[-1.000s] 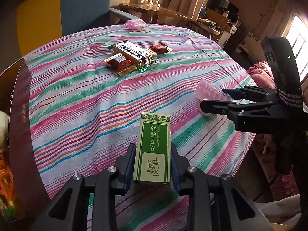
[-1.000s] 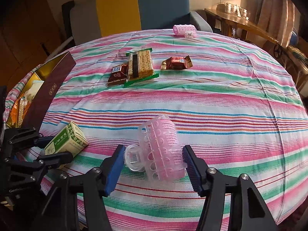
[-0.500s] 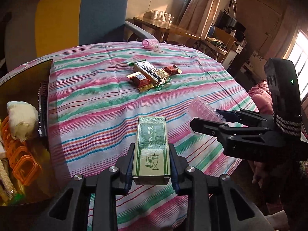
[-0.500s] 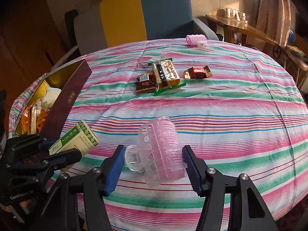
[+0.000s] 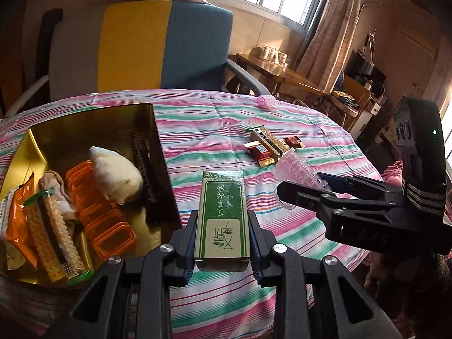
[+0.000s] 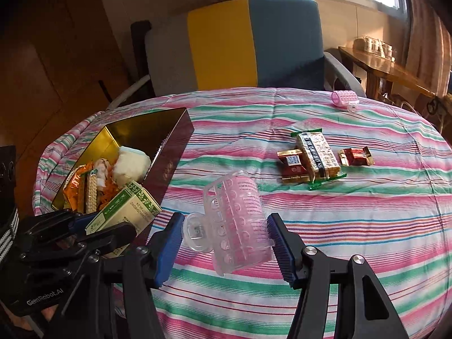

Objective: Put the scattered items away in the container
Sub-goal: 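Carry the tea box with left tool while right tool carries the roller to the tray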

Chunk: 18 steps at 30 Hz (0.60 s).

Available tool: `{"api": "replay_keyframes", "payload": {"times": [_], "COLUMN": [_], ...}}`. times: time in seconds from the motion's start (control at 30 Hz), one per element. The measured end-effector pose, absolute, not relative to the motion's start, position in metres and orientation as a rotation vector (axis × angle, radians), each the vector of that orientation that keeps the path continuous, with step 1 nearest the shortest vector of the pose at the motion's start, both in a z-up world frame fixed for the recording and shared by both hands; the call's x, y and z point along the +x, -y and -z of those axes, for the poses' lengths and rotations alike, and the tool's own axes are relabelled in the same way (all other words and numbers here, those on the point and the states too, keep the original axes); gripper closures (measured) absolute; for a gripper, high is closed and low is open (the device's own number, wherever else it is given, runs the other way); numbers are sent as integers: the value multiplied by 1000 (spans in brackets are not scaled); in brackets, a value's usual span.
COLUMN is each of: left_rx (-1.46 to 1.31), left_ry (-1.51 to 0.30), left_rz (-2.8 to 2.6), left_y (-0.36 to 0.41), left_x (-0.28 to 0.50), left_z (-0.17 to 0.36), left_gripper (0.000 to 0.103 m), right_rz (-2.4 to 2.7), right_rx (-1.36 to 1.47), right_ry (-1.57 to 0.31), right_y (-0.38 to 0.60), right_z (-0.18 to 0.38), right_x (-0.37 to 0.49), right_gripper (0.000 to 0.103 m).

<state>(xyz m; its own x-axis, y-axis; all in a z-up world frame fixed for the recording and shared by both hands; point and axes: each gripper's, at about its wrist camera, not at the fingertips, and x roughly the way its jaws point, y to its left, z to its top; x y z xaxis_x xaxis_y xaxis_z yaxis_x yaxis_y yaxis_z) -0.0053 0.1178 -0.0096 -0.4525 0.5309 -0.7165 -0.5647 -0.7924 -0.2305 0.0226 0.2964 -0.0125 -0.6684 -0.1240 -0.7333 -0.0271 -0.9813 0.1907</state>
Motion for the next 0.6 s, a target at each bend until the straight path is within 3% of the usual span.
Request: {"api": "replay_keyframes", "payload": {"times": [0.6], "left_rx": [-1090], "left_ry": [69], "left_rz": [-2547], "left_y": [-23], "left_x": [-30], "left_z": [-5], "left_gripper": [72], "right_rz": [2739], "right_rx": [1163], "right_ry": [143], "right_y": [-193], "right_z": [-7], "right_x": [-18], "right_gripper": [42]}}
